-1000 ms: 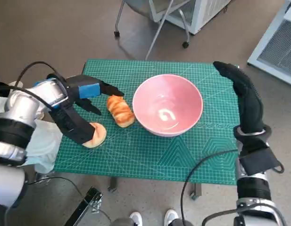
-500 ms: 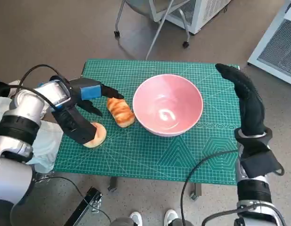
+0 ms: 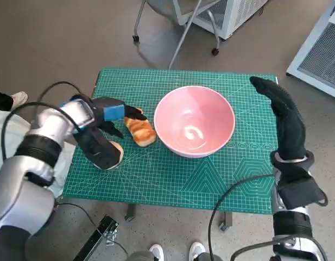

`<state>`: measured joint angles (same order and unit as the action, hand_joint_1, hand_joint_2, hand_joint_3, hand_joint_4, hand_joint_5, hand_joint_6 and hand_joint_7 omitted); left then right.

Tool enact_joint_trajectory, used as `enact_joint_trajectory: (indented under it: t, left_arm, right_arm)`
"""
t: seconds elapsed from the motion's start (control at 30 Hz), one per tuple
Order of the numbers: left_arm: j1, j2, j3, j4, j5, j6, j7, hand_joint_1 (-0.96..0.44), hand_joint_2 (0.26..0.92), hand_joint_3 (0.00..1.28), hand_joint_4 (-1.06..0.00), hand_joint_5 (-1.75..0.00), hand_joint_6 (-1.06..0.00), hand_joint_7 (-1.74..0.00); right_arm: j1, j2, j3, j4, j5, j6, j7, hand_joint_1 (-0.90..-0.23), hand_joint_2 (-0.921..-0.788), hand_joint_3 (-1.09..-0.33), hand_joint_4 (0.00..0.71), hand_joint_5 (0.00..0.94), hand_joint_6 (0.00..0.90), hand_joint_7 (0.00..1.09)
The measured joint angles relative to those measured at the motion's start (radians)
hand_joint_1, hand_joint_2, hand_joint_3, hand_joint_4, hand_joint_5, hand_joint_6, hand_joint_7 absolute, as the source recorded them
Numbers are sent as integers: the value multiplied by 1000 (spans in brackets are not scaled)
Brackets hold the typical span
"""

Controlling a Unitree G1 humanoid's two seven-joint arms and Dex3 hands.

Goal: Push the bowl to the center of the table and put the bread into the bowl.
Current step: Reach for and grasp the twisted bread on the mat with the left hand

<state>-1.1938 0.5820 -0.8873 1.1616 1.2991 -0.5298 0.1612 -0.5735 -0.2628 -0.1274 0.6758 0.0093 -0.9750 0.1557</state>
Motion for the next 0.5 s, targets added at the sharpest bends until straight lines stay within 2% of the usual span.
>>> enact_joint_trajectory:
  t: [0.2, 0.5]
  left_arm:
    - [-21, -30, -47, 34, 14, 23, 39, -64, 898, 25, -427, -2, -588, -51]
    - [-28, -93, -114, 91, 33, 77, 87, -23, 918, 35, -449, -12, -590, -43]
  right_arm:
    - [20, 1, 0, -34, 0, 13, -4, -579, -921, -841, 327, 50, 28, 835]
    - [60, 2, 0, -91, -6, 28, -25, -560, -921, -853, 322, 44, 31, 835]
